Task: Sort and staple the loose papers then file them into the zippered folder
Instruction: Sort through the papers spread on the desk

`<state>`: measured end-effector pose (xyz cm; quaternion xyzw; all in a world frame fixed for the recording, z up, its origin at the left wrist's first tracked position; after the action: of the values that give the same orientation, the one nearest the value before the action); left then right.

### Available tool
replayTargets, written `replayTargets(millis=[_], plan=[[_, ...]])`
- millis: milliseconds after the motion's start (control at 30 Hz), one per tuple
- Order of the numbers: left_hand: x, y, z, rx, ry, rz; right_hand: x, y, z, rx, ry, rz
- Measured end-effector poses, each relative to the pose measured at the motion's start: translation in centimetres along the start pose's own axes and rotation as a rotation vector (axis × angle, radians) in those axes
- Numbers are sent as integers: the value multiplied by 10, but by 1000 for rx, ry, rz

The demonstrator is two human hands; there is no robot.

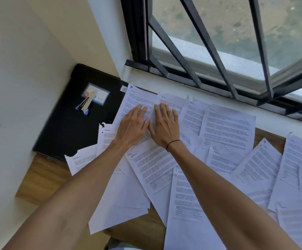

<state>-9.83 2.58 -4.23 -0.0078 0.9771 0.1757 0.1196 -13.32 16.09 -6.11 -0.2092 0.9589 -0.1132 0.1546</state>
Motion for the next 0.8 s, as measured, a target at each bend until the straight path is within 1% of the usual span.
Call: replayTargets(millis=[133, 200, 267, 333, 433, 533, 600, 667, 733, 800], plan=[[3, -1, 2, 17, 19, 1, -2, -2, -3, 51, 28, -54], [4, 2, 2, 16, 18, 5, -4, 3, -6, 70, 53, -49], [7, 4, 3, 6, 12, 19, -7, 13, -10, 73, 94, 18], [9, 8, 3, -11, 14, 28, -11, 25, -15, 77, 141, 122], [14, 18, 3, -19, 63, 58, -23, 49, -22, 81, 190, 271], [21, 37, 5, -10, 78, 115, -33, 70, -22, 72, 169, 341], [28, 50, 9, -1, 62, 143, -36, 76, -19, 98, 130, 326], [32, 63, 14, 6, 45, 164, -38, 77, -19, 124, 111, 272], [33, 75, 18, 11, 35, 192, -39, 76, -21, 131, 124, 231], [33, 86, 22, 6, 24, 218, -44, 81, -25, 111, 171, 240]])
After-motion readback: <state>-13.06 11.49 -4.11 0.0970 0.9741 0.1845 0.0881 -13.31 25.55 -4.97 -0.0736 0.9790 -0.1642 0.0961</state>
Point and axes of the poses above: each hand's wrist, its own x-axis towards the middle knuckle, its own z-axis out of the palm, y = z × x, the point moved 5 cm from there along x, towards the middle knuckle, and after that the axes turned 7 degrees about -y, right-handed, at the moved point
